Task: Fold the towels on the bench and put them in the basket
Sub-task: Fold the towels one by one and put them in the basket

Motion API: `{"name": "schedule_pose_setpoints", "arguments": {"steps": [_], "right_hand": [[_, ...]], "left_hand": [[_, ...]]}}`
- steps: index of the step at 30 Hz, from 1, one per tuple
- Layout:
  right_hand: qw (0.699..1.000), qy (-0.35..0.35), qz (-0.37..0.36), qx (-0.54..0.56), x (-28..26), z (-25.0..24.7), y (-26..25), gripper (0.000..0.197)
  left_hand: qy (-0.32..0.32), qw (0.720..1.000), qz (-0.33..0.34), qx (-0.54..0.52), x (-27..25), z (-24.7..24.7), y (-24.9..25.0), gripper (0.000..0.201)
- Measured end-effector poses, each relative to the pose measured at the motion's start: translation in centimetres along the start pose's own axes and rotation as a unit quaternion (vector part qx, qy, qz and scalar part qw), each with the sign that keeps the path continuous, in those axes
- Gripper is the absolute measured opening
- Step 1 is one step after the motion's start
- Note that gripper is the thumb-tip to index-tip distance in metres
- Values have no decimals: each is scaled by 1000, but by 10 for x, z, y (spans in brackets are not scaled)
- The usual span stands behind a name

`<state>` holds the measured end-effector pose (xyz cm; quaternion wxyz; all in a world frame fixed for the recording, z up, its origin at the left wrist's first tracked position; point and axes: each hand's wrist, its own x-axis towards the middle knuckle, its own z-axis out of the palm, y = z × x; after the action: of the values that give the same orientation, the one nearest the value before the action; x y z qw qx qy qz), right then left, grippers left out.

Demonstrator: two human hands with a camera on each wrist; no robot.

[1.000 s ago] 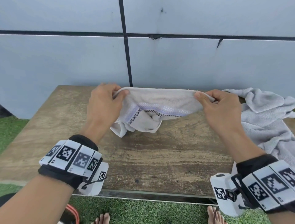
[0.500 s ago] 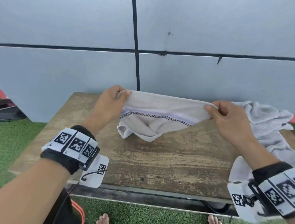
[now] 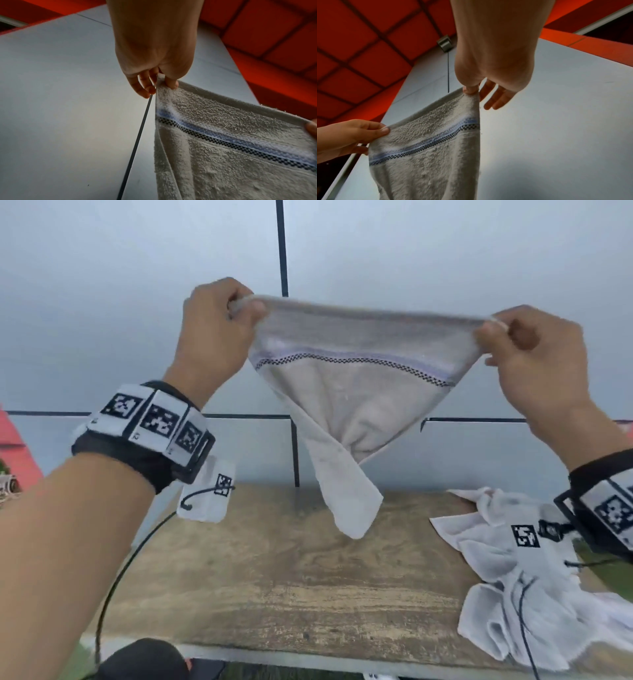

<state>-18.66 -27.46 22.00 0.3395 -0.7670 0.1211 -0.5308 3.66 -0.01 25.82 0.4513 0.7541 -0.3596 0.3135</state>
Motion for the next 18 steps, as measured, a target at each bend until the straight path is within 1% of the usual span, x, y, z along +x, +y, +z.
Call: {"name": "schedule_pose_setpoints", "arguments": {"steps": [1, 2, 3, 4, 5, 6, 7, 8, 9, 11, 13, 16, 18], "right_hand": [[999, -36, 6, 27, -12, -7, 0, 16], [993, -96, 25, 62, -28, -15, 1, 18], [980, -167, 52, 95, -46, -23, 3, 18], [962, -232, 89, 112, -65, -29, 5, 18], [944, -282, 131, 113, -83, -34, 8, 20], [926, -321, 168, 104, -100, -37, 14, 23], [909, -353, 200, 92, -116, -39, 22, 26], [892, -381, 232, 79, -131, -40, 28, 28], [874, -406, 259, 69, -144, -39, 35, 30], [846, -434, 308, 47, -167, -35, 50, 30], [838, -438, 324, -18, -182, -26, 65, 30], [847, -427, 290, -128, -197, -4, 92, 33], [854, -409, 265, -182, -203, 12, 111, 36]], "left_hand": [[-2, 999, -5, -32, -14, -7, -1, 21], [-18, 997, -24, -73, -32, -13, -4, 24], [-54, 988, -58, -132, -53, -17, -10, 28], [-99, 970, -97, -198, -75, -19, -17, 30], [-149, 946, -139, -251, -97, -20, -25, 31], [-196, 924, -178, -277, -121, -20, -34, 30], [-246, 905, -214, -272, -142, -19, -44, 32], [-296, 892, -239, -244, -163, -17, -55, 38], [-338, 883, -249, -209, -181, -14, -65, 41], [-387, 872, -255, -157, -208, -7, -80, 32], [-414, 863, -264, -120, -225, 4, -87, 26], [-438, 850, -279, -94, -247, 25, -92, 21], [-430, 854, -278, -90, -257, 43, -99, 19]]}}
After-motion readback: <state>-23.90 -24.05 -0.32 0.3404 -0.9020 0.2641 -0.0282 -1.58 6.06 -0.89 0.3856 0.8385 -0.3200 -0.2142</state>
